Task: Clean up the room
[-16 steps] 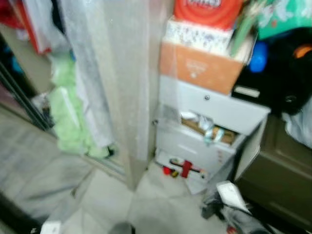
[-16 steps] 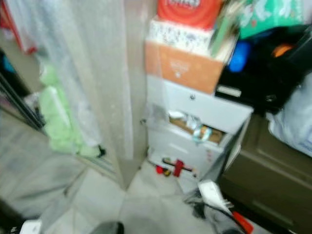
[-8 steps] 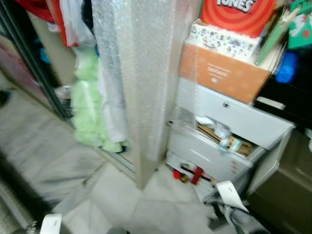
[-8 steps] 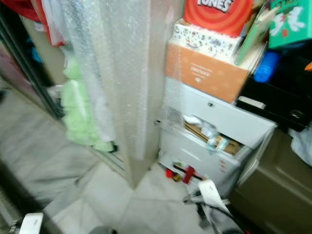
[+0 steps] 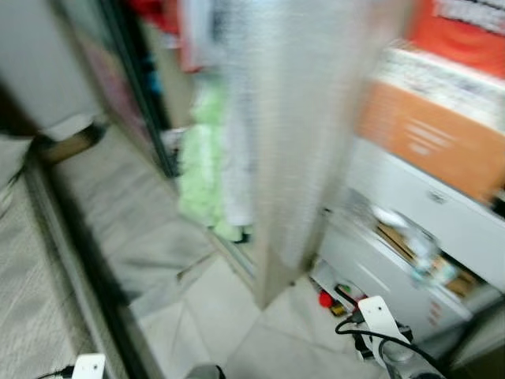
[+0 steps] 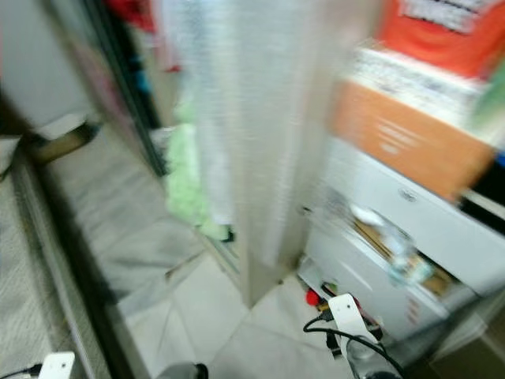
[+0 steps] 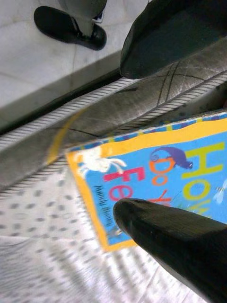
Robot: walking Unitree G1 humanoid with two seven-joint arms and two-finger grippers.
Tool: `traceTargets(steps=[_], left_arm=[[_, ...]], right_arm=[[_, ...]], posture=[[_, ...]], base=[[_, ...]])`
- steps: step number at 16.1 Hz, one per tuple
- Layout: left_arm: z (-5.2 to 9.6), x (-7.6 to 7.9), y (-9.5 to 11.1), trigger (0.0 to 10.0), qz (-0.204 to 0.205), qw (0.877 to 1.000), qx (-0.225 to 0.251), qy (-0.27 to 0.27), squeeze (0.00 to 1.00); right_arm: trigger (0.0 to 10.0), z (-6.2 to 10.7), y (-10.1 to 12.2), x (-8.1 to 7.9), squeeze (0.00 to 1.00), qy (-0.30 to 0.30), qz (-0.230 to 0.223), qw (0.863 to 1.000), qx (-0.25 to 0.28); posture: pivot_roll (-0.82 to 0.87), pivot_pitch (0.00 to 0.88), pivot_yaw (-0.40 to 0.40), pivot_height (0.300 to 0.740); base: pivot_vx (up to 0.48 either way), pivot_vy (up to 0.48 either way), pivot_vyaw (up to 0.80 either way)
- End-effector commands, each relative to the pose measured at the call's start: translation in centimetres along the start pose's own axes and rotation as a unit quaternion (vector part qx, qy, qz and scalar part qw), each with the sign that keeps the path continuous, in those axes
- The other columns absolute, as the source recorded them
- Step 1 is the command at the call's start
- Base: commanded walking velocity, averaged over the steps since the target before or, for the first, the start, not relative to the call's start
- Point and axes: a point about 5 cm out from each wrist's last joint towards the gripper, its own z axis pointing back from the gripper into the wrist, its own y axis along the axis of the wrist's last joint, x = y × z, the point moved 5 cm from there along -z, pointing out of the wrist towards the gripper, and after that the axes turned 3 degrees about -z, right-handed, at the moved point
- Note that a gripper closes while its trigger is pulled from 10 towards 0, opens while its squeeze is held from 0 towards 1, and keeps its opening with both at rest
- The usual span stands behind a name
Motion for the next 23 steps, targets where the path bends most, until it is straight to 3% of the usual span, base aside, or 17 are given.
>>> traceTargets(steps=[1, 5, 15, 23], left_arm=[[0.0, -0.16, 0.13, 10.0, 0.001, 1.0, 0.004, 0.001, 0.0], [0.0, 0.07, 0.3, 10.0, -0.001, 1.0, 0.008, -0.009, 0.0], [0.0, 0.07, 0.55, 10.0, -0.009, 1.0, 0.013, -0.014, 0.0], [-0.01, 0.04, 0.69, 10.0, -0.012, 1.0, 0.013, -0.01, 0.0]], right_arm=[[10.0, -0.02, 0.17, -0.14, 0.0, 0.003, 0.001, 1.0, 0.002], [10.0, -0.01, 0.1, 0.07, 0.0, 0.001, 0.003, 1.0, 0.001], [10.0, -0.03, 0.27, -0.51, 0.0, 0.007, 0.021, 1.0, 0.003], [10.0, 0.03, 0.72, -0.63, 0.0, 0.01, 0.041, 0.999, 0.025]], posture=[[-0.05, 0.027, -0.016, 0.74], [-0.05, 0.027, -0.016, 0.74], [-0.05, 0.028, -0.013, 0.74], [-0.05, 0.021, -0.012, 0.74]], base=[[0.0, 0.0, 0.8], [0.0, 0.0, 0.8], [0.0, -0.327, 0.0], [0.0, 0.0, 0.0]])
